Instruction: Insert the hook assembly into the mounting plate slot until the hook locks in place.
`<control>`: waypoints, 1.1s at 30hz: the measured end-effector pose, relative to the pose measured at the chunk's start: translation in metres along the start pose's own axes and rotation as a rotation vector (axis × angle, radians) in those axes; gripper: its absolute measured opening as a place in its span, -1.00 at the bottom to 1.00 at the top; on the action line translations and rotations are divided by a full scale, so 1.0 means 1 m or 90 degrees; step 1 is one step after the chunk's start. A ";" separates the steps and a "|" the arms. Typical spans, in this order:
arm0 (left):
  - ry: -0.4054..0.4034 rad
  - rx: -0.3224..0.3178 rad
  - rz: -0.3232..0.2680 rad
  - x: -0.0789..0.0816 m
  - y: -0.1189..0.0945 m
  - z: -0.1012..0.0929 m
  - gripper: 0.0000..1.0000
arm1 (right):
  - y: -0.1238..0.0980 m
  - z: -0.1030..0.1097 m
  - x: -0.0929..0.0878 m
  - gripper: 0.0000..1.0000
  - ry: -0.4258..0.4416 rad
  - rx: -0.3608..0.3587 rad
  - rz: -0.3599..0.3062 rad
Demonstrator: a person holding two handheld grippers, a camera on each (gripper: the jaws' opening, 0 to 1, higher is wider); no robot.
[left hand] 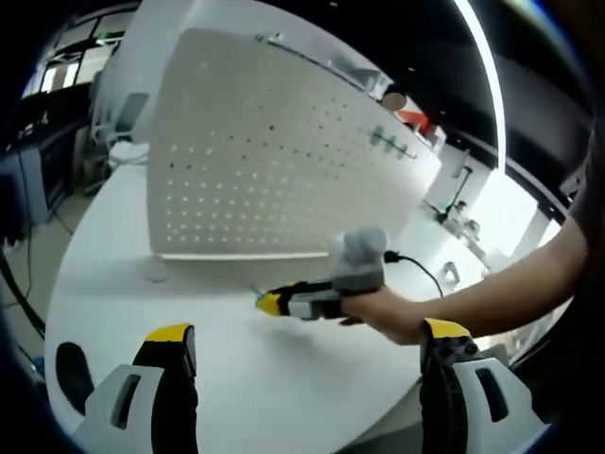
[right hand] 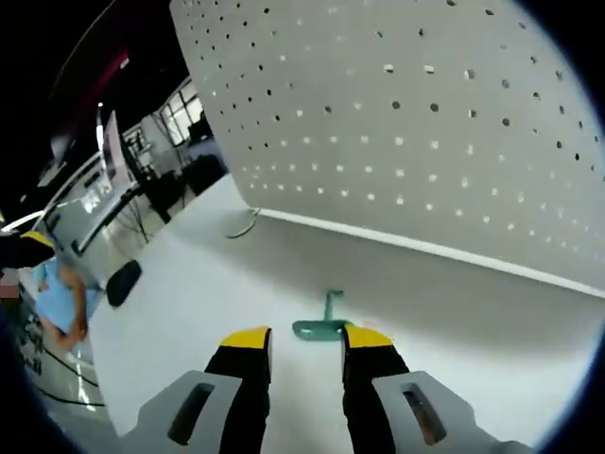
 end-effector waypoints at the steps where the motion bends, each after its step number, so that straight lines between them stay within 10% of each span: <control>1: -0.001 0.002 0.000 -0.001 0.000 0.001 1.00 | 0.001 0.001 0.001 -0.43 0.007 -0.001 0.003; 12: -0.013 0.009 -0.001 -0.004 -0.002 0.005 1.00 | 0.017 0.005 0.012 -0.32 -0.026 -0.034 0.009; 33: -0.021 0.004 -0.005 -0.004 0.003 0.006 0.98 | 0.007 -0.017 0.005 -1.00 -0.095 -0.062 0.029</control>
Point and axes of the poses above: the point that each gripper's makers call its tool centre point, and the gripper's own axes: y roughly forward along the fingers, z roughly to its left, x roughly out of its top, the point moved 5 cm from there along -y, roughly backward along the fingers, and after that the axes turned 4 degrees about -z, right-handed, at the moved point
